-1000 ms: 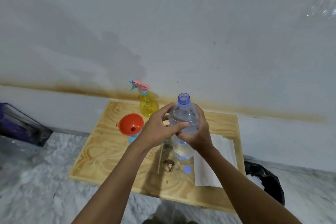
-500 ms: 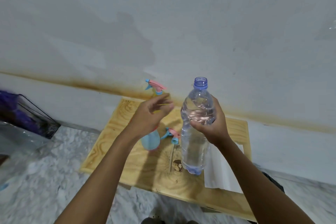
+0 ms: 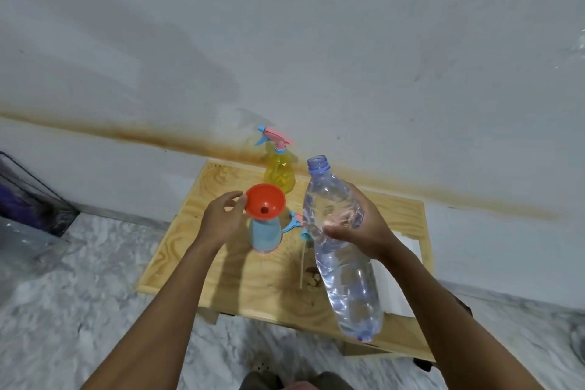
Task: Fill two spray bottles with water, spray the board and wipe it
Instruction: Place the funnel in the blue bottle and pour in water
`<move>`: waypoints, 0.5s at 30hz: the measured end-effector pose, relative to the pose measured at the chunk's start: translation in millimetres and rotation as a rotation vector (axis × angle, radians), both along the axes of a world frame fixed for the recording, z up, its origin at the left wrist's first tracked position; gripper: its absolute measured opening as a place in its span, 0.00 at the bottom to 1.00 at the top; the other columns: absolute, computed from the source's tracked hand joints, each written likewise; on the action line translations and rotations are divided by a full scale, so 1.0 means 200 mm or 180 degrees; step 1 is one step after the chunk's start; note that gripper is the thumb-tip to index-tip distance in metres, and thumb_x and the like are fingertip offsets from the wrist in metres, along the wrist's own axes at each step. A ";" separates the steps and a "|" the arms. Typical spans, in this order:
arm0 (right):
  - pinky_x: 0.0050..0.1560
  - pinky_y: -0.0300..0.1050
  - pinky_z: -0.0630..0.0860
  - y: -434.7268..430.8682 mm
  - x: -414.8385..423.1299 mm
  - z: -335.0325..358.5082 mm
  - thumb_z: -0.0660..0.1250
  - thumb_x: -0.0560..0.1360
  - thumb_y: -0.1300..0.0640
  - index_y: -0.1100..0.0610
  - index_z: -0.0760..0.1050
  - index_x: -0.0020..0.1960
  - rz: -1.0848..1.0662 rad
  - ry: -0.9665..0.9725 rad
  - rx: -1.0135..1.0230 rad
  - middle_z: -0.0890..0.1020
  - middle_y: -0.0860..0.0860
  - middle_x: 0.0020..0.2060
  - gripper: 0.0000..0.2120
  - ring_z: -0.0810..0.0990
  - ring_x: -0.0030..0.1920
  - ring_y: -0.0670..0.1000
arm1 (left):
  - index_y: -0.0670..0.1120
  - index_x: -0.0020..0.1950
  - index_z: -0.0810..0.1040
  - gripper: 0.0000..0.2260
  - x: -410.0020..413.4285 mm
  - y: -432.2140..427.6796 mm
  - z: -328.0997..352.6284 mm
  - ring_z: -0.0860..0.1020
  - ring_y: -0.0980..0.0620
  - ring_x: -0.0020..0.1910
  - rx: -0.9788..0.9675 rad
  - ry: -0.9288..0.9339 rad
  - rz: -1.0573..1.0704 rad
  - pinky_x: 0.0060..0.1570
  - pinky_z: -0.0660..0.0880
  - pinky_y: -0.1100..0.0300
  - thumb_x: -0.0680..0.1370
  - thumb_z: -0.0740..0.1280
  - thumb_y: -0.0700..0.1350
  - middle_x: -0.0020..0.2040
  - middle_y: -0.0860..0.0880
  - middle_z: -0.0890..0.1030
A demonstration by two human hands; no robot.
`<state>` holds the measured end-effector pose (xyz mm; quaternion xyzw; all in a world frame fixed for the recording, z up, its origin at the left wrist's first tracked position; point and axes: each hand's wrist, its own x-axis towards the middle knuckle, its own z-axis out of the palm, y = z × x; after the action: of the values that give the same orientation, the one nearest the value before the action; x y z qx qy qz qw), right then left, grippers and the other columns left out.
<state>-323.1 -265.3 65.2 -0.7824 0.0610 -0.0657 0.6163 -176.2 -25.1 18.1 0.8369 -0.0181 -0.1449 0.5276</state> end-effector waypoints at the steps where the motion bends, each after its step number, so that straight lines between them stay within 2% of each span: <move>1: 0.58 0.48 0.80 0.01 0.00 -0.02 0.80 0.60 0.46 0.44 0.70 0.70 0.0008 0.0042 -0.0007 0.82 0.47 0.60 0.40 0.83 0.59 0.50 | 0.47 0.64 0.80 0.14 0.00 0.00 -0.01 0.77 0.51 0.52 -0.0048 -0.0036 0.0022 0.47 0.70 0.61 0.81 0.66 0.51 0.56 0.49 0.80; 3: 0.58 0.48 0.80 0.02 0.00 -0.04 0.80 0.60 0.45 0.41 0.70 0.69 0.0012 0.0148 -0.0002 0.82 0.46 0.60 0.40 0.83 0.59 0.49 | 0.48 0.61 0.81 0.12 0.00 0.00 -0.02 0.80 0.48 0.49 -0.0159 -0.0085 0.0061 0.46 0.74 0.58 0.81 0.67 0.50 0.54 0.48 0.81; 7: 0.51 0.38 0.79 0.05 0.00 -0.04 0.79 0.60 0.46 0.31 0.73 0.61 0.0122 0.0338 0.0006 0.83 0.37 0.55 0.32 0.84 0.56 0.45 | 0.50 0.55 0.83 0.06 0.00 0.00 -0.03 0.79 0.49 0.45 -0.0309 -0.0172 0.0081 0.52 0.79 0.49 0.80 0.68 0.47 0.48 0.50 0.82; 9: 0.50 0.37 0.79 0.06 0.01 -0.05 0.79 0.60 0.47 0.34 0.73 0.62 0.0204 0.0373 0.0080 0.84 0.37 0.55 0.33 0.84 0.55 0.44 | 0.51 0.52 0.83 0.05 0.00 0.00 -0.04 0.79 0.49 0.42 -0.0363 -0.0185 0.0113 0.51 0.79 0.47 0.80 0.68 0.47 0.45 0.51 0.82; 12: 0.54 0.41 0.78 0.06 0.02 -0.08 0.79 0.61 0.49 0.45 0.71 0.69 0.0253 0.0468 0.0215 0.84 0.44 0.57 0.38 0.84 0.58 0.48 | 0.52 0.50 0.83 0.04 -0.01 -0.01 -0.06 0.77 0.49 0.37 -0.0482 -0.0178 0.0186 0.48 0.79 0.48 0.80 0.68 0.46 0.42 0.45 0.83; 15: 0.54 0.39 0.77 0.05 0.03 -0.10 0.78 0.63 0.50 0.47 0.72 0.68 0.0320 0.0572 0.0157 0.85 0.46 0.57 0.35 0.84 0.57 0.49 | 0.54 0.46 0.83 0.06 -0.02 -0.02 -0.05 0.76 0.49 0.35 -0.0671 -0.0143 0.0238 0.45 0.77 0.51 0.80 0.68 0.44 0.39 0.43 0.80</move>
<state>-316.1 -254.9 45.9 -0.7718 0.0784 0.0373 0.6299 -179.5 -28.7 7.4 0.7799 -0.0138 -0.1036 0.6171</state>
